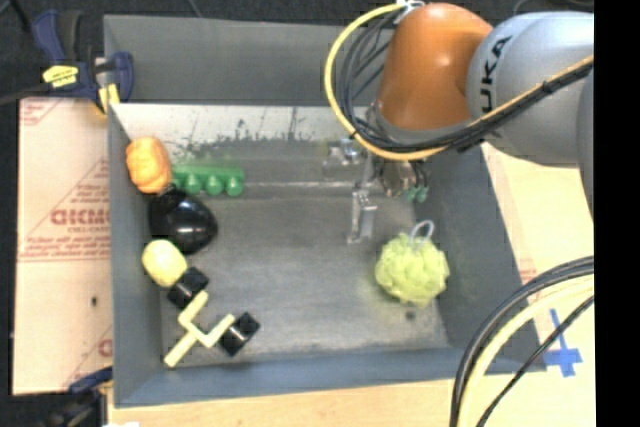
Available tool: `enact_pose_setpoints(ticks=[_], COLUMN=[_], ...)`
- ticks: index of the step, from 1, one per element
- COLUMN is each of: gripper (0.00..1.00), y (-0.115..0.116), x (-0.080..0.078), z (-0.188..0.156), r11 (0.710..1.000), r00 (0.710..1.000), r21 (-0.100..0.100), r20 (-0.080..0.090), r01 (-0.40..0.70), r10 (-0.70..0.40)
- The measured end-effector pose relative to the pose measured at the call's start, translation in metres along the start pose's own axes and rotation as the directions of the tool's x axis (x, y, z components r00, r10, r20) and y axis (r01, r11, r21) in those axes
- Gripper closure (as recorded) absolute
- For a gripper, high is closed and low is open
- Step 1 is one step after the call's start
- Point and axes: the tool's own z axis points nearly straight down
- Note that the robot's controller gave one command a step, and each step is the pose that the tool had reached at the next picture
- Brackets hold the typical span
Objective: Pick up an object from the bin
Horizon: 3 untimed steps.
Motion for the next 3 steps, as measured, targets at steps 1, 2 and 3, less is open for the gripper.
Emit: enact_pose_setpoints(ticks=[1,2,3], gripper=[0.00,0.00,0.00], y=[-0.011,-0.018,-0.064], x=[-0.003,0.003,-0.003], z=[0.006,0.023,0.022], r11=[0.999,0.981,0.925], r00=[0.999,0.981,0.925], r21=[0.001,-0.001,0.003], r20=[0.001,0.003,0.004], r01=[0.036,0.192,0.380], r10=[-0.036,-0.192,-0.380])
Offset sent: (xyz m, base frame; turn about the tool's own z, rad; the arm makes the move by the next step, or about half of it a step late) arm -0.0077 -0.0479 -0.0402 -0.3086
